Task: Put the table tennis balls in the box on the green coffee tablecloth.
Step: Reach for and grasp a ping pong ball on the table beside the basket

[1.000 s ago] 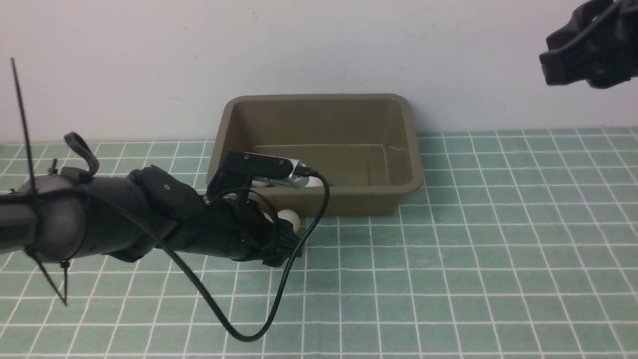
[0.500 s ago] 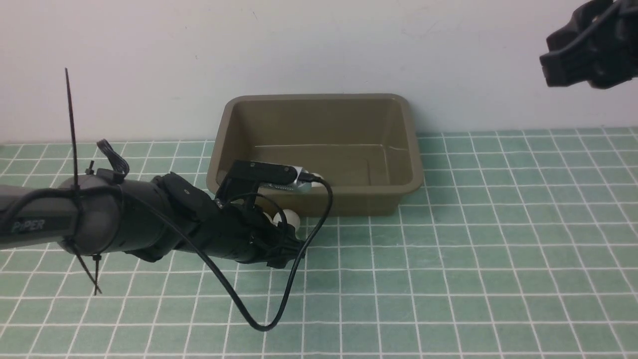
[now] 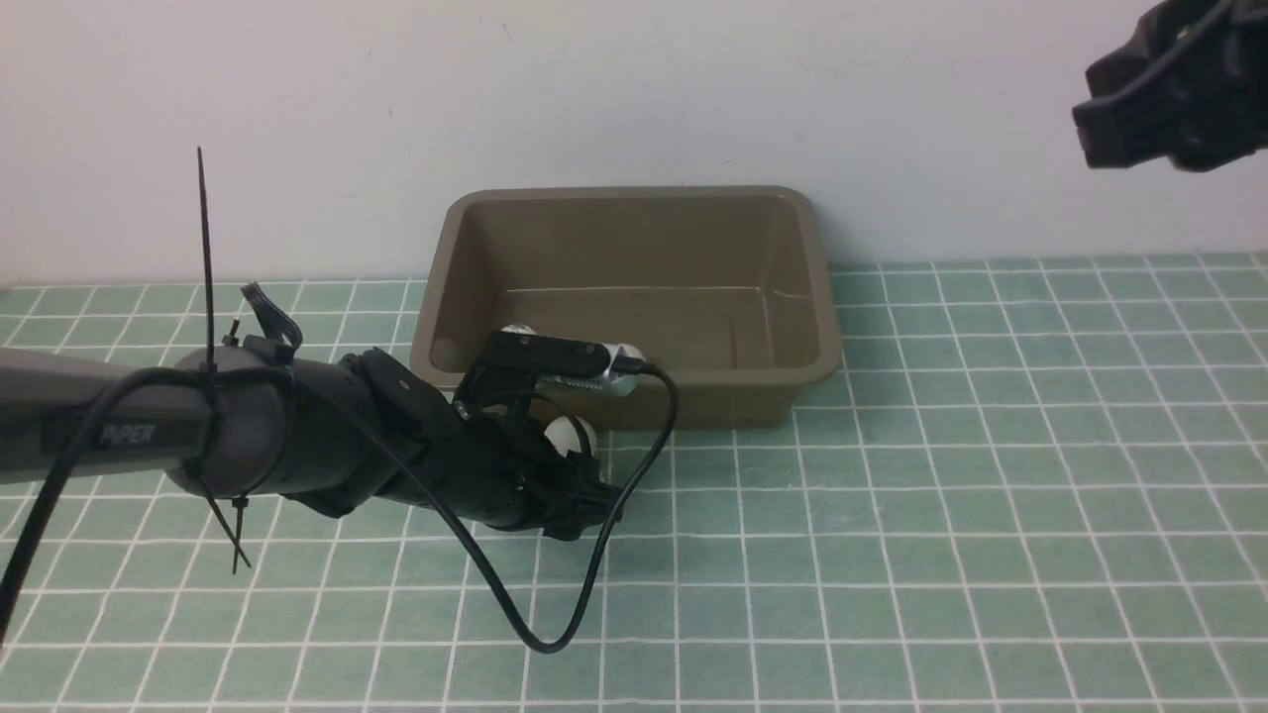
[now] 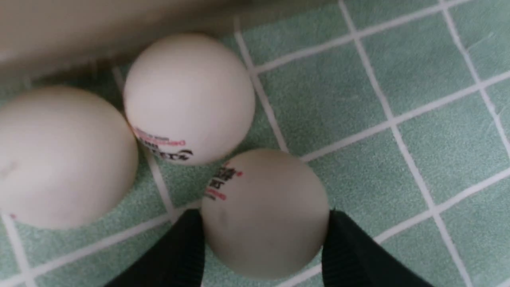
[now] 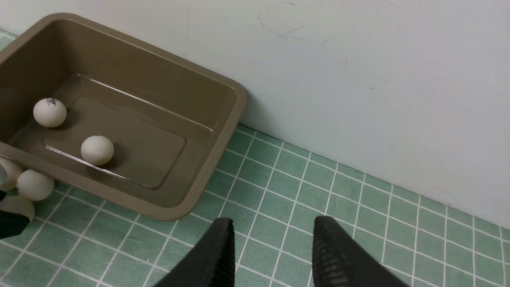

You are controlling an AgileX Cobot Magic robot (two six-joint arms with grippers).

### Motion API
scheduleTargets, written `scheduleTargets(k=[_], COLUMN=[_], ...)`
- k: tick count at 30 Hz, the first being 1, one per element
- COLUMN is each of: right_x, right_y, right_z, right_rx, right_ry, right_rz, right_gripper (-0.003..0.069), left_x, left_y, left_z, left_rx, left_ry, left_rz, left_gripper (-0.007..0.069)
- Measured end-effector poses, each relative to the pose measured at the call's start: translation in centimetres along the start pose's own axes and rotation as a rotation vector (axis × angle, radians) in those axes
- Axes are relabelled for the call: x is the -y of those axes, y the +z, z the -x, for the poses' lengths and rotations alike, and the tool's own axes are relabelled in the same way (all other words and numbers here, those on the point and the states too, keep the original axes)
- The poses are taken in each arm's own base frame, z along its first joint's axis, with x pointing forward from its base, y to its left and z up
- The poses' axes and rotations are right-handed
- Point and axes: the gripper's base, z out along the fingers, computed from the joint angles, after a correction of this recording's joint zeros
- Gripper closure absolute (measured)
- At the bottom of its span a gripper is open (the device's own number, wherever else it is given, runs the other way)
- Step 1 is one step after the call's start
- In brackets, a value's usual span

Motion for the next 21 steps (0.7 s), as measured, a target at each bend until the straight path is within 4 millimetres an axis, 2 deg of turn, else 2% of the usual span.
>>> scheduleTargets(k=[7, 13, 16, 19, 21], right_x=[0.1, 0.1, 0.1, 0.1, 0.1], right_y=[0.0, 0.0, 0.0, 0.0, 0.0], right_z=[0.1, 0.2, 0.2, 0.2, 0.1], right_rx=[0.012, 0.018, 0.019, 0.017, 0.008], right_ry=[-0.009, -0.012, -0.013, -0.013, -0.013], right_rz=[-0.009, -0.009, -0.010, -0.011, -0.013], right_gripper=[0.0398, 0.0398, 0.0398, 0.0398, 0.0398], left_x=[1.1, 4.5, 5.9, 6.8, 6.7], left_y=[-0.2, -2.4, -4.3, -6.6, -7.6], left_z=[-0.4, -0.1, 1.2, 3.6, 5.3], left_rx=[-0.047, -0.031, 0.061, 0.219, 0.317], left_ry=[0.086, 0.192, 0.236, 0.277, 0.304], left_rz=[-0.071, -0.210, -0.254, -0.265, -0.236], left_gripper=[0.0286, 0.0286, 0.0286, 0.0286, 0.0286])
